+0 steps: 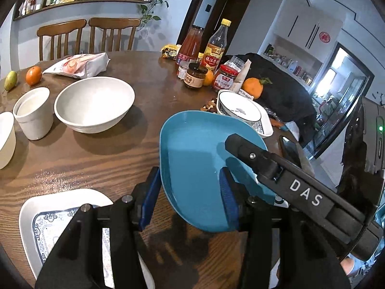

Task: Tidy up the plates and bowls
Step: 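Grasp the teal plate rim with both tools and lift it, then carry the teal plate with both tools over the stacked blue-patterned plates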

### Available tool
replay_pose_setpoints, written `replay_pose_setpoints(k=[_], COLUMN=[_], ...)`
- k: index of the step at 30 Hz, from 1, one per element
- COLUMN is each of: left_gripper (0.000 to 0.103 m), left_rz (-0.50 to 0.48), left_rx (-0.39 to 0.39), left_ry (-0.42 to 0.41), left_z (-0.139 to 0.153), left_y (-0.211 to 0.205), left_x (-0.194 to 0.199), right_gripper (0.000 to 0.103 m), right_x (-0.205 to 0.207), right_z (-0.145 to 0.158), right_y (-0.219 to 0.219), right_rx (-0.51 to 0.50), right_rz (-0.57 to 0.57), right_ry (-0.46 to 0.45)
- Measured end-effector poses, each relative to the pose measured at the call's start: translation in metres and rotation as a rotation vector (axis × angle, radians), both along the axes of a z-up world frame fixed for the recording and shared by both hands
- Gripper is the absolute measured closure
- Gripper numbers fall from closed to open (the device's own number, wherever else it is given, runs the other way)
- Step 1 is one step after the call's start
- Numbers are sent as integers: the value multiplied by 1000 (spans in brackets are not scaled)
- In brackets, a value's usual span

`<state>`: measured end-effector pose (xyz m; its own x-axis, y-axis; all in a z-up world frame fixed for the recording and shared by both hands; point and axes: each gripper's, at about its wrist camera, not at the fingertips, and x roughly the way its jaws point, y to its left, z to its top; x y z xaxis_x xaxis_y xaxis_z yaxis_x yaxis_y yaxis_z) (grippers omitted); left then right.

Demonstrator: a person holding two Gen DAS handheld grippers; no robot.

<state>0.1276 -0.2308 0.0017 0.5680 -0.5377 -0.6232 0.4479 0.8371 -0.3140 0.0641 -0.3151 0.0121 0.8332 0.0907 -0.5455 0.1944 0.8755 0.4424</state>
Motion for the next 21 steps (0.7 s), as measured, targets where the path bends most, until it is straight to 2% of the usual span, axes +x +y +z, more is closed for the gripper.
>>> replay_pose_setpoints(k=[11,21], left_gripper=[55,55], left_rz=[7,50], left_rx=[-9,-10], left_ry=[-26,-25], left_z=[1,-2], left_y=[20,51], left_x=[-8,-22], right_gripper=[43,43], right_x=[-8,-11], right_z=[1,-1], right_y=[19,52], right_rx=[-2,-21], right_rz=[3,66], right_ry=[-4,13])
